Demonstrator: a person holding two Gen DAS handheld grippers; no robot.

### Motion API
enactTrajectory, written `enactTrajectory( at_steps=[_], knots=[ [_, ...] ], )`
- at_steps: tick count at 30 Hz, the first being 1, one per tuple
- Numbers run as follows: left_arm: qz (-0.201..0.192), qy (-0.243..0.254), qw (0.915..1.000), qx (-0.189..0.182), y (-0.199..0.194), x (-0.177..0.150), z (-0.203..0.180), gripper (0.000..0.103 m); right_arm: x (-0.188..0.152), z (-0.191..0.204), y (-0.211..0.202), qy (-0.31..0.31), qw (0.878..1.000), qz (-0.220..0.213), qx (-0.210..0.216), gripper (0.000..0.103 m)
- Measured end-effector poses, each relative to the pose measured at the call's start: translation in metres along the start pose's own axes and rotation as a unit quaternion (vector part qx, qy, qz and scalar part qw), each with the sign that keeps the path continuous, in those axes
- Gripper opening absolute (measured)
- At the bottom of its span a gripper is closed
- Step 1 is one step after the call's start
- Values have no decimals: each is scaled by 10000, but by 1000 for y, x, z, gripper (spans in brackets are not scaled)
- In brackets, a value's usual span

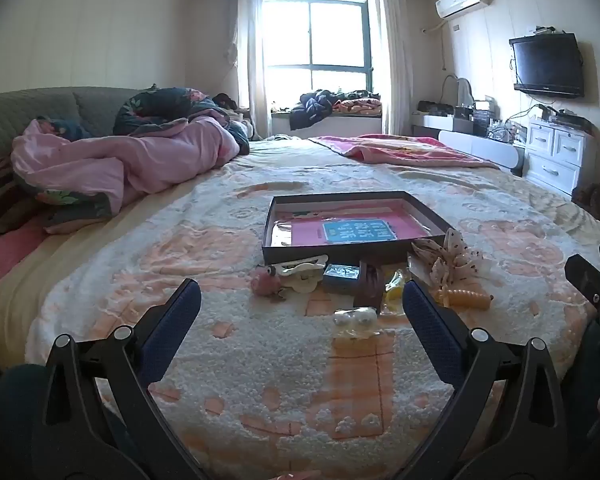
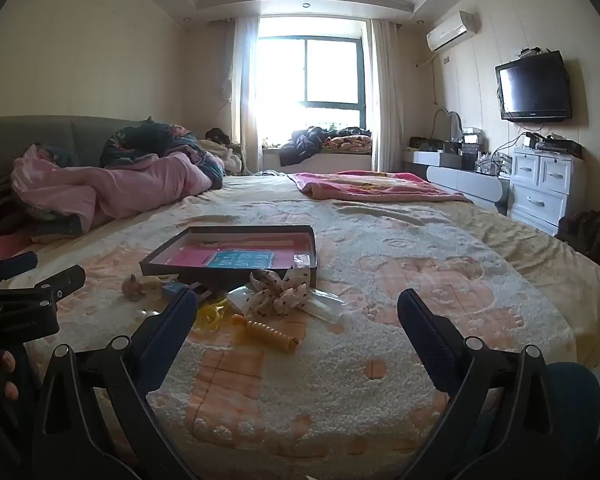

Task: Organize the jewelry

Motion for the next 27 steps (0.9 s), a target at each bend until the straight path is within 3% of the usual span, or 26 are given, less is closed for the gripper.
enactTrajectory(
  at_steps=[27],
  knots=[
    [28,54,10000,24,4,3,-18,93,7,-2,-4,17,9999,-129,-47,97]
  ],
)
Point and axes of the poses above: each gripper's, at about its wrist camera, not at the fingertips, and y roughly the way its jaws point, z to its left, x to its top, the point moved 8 cm from there along y, roughly the way its jaws point, and after that the axes turned 8 degrees about -z, right-handed, at the moved point
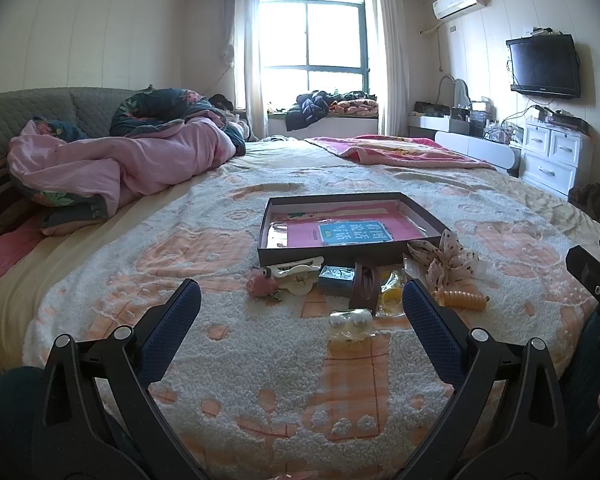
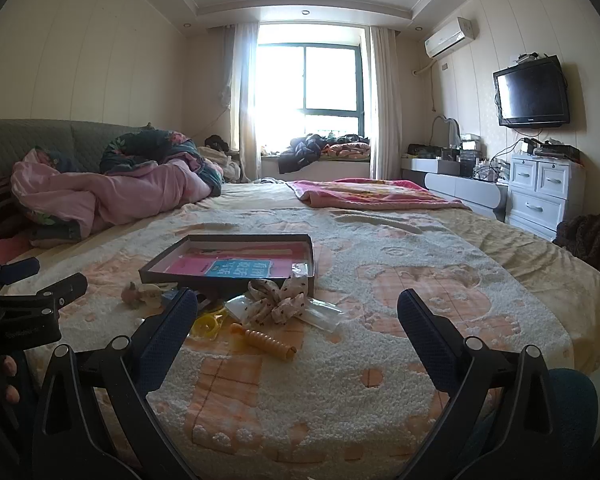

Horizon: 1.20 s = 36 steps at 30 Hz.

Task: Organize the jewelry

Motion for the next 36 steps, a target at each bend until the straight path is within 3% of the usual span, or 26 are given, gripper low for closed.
enactTrajectory(
  at_steps=[36],
  knots=[
    [7,-35,10000,-65,-5,0,14,93,-2,-1,0,-9,10000,9,11,97]
  ],
)
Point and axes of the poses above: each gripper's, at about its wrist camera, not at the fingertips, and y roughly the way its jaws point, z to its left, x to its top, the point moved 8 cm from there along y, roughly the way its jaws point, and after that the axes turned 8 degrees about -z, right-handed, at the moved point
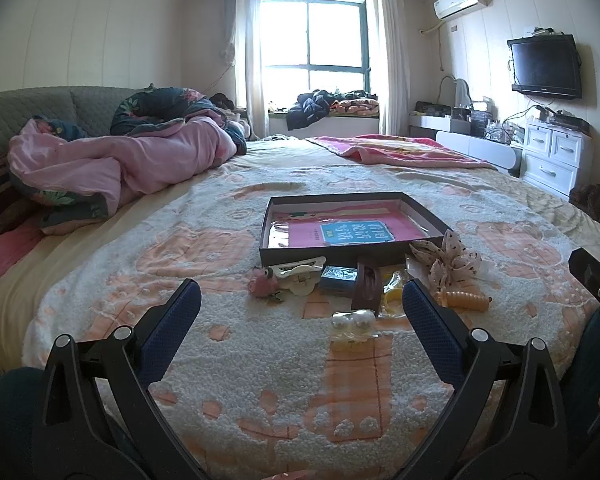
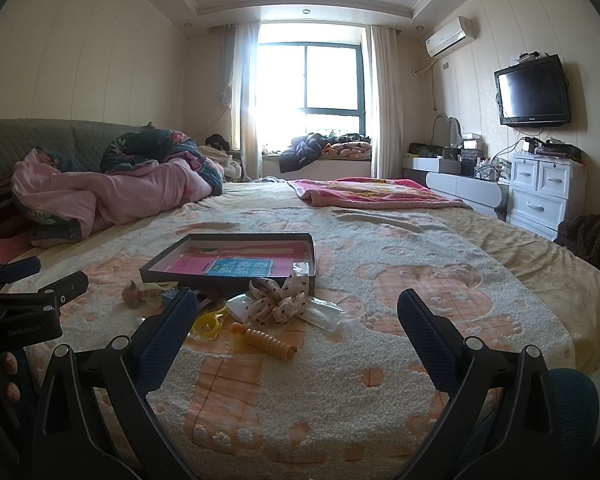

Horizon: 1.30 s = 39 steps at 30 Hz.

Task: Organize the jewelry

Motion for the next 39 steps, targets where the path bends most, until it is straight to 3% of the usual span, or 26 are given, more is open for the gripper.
enactTrajectory(
  at_steps=[12,28,32,39],
  knots=[
    [120,-32,9999,2,6,-6,5,93,-6,0,1,18,9999,104,14,97],
    [781,-290,9965,95,32,-31,31,93,-22,16,43,-130,9954,850,419,97],
    [950,-301,9950,-62,39,-37,28,93,-24,23,57,-180,9930,1008,594,97],
    [1115,-397,9908,-658,53,-45,10,93,-34,22,88,-244,9883,1349,666,97]
  ],
)
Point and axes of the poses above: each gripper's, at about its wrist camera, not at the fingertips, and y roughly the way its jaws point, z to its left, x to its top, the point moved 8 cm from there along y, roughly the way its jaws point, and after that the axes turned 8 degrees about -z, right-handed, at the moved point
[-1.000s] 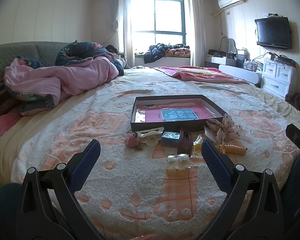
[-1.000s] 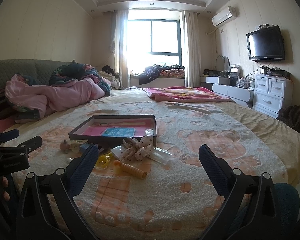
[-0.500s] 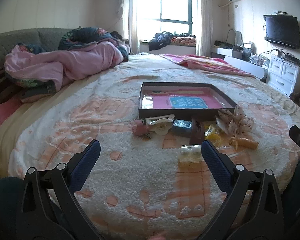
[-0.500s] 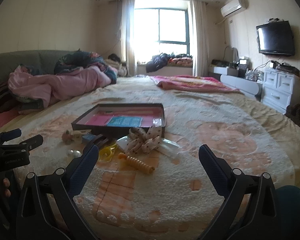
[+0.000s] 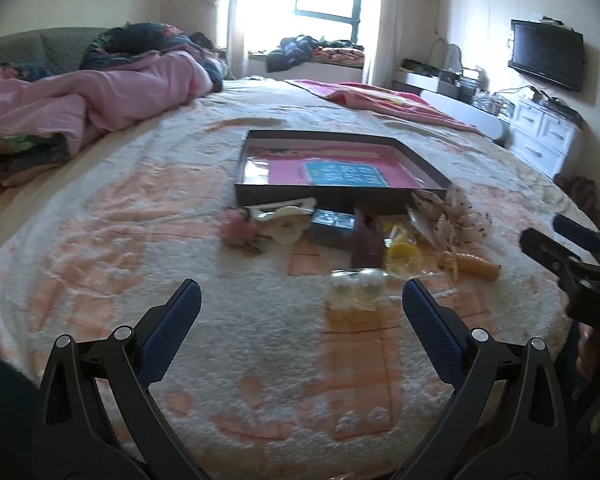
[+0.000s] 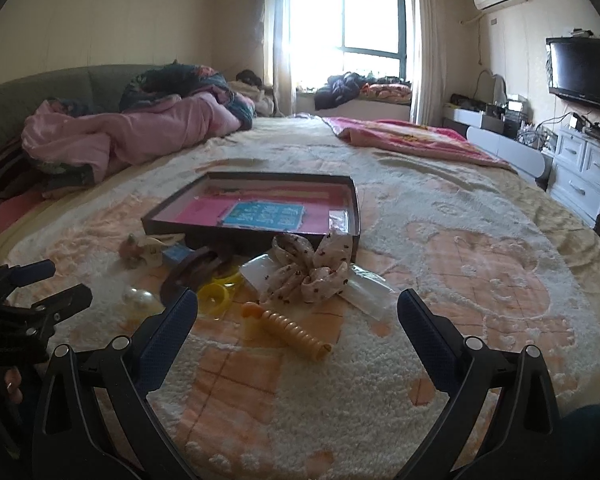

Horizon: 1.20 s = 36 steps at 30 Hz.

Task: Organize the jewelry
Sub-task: 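Grasp the pearl clip with the left gripper while the right gripper grasps the polka-dot bow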

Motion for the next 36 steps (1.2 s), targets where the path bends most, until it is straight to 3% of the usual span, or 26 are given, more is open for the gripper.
enactTrajectory(
  at_steps=[6,13,21,24,26,28,29,36],
  knots=[
    [245,118,9995,-175,20,-6,-16,93,-3,-12,29,32,9996,291,-50,96],
    [517,142,9981,-305,44,-12,-29,91,-7,-23,64,164,9980,602,-72,79],
    [718,90,9964,-433,59,-16,-30,72,-11,-31,97,367,9950,925,-23,53],
    [778,80,9958,-470,63,-18,-30,71,-15,-31,102,404,9942,1000,36,37],
    [809,90,9955,-483,66,-19,-32,59,-17,-32,104,451,9938,1014,84,23],
    [808,132,9954,-506,67,-20,-34,47,-18,-34,103,473,9939,989,100,16],
    [806,160,9953,-504,68,-20,-35,37,-18,-35,102,481,9941,963,114,13],
    [740,173,9953,-592,62,-16,-41,36,-12,-42,91,616,9947,807,173,9]
  ],
)
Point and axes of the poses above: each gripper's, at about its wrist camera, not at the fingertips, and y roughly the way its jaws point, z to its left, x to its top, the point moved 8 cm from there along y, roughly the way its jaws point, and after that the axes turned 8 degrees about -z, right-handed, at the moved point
